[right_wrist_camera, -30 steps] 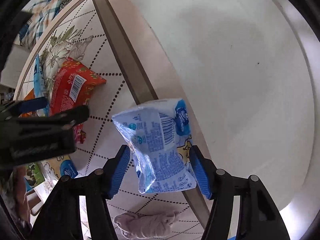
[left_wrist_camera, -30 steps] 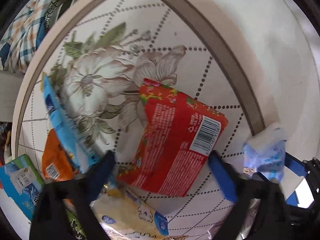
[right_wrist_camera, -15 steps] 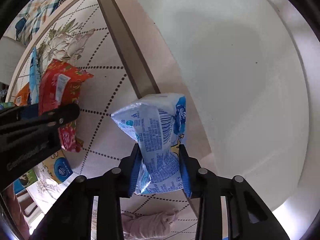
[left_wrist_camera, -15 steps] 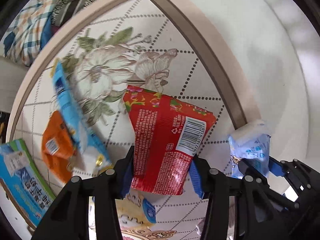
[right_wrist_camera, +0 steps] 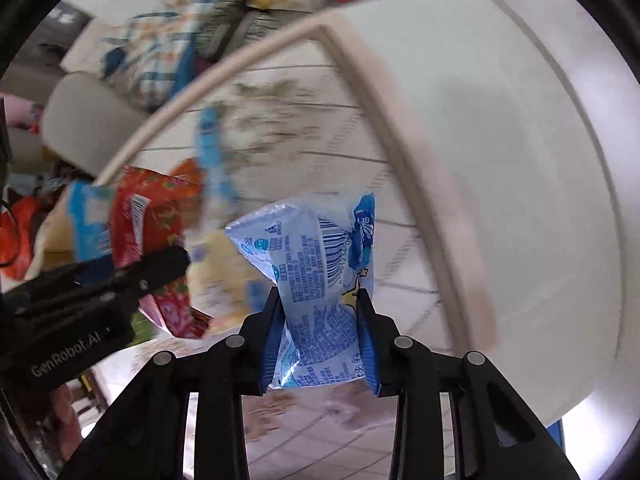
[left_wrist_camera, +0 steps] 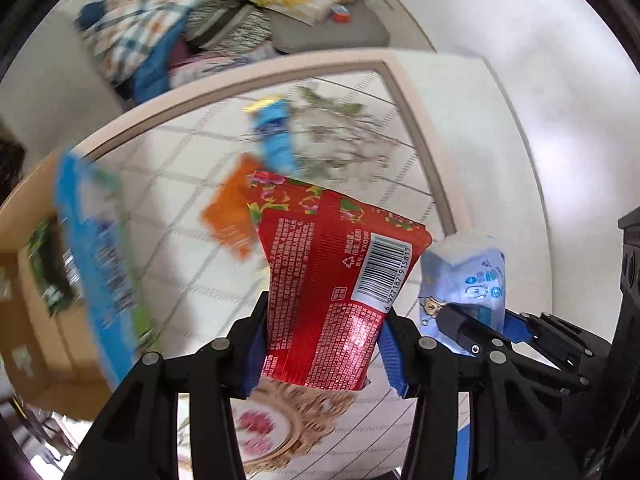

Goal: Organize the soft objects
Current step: 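Carry both packs into the box and open both tools, then grasp the orange snack bag with the left tool while the right tool grasps the lilac plush toy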

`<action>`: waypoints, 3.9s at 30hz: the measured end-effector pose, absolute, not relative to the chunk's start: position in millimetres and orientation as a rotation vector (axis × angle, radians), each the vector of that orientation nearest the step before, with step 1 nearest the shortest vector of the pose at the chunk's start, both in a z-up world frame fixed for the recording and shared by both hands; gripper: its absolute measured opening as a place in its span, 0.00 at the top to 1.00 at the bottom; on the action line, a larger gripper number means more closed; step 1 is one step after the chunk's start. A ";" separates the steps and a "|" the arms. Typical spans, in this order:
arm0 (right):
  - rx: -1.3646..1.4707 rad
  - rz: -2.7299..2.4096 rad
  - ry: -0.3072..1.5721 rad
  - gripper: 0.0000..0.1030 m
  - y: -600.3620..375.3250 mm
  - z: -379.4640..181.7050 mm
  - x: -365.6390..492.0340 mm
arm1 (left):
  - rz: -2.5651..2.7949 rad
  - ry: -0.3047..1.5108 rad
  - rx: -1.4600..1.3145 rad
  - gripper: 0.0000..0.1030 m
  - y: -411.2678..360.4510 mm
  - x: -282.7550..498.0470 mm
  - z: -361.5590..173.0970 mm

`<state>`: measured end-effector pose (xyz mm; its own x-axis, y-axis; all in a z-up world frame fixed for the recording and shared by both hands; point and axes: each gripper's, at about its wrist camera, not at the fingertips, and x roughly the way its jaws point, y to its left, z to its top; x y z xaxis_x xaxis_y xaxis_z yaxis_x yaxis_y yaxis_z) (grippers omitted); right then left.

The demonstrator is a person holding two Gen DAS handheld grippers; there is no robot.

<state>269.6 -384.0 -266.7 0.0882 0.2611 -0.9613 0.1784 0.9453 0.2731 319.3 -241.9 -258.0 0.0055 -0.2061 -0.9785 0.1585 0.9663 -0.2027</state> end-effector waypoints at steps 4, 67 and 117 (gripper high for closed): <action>0.346 0.184 1.464 0.65 -314.6 -240.0 271.8 | -0.205 1.493 -0.114 0.56 -152.6 298.6 -231.6; -0.014 0.226 1.485 0.31 10.1 -228.2 245.8 | 0.124 1.413 -0.185 0.46 152.1 231.7 -225.7; 1.137 -0.387 1.589 0.38 -464.0 -413.6 110.7 | -0.092 1.555 0.165 0.02 -205.6 264.6 -294.7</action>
<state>110.7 -464.0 -413.6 0.0503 0.4644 -0.8842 0.8189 0.4876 0.3027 264.6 -205.6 -294.7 0.0154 0.0453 -0.9989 0.1631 0.9855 0.0473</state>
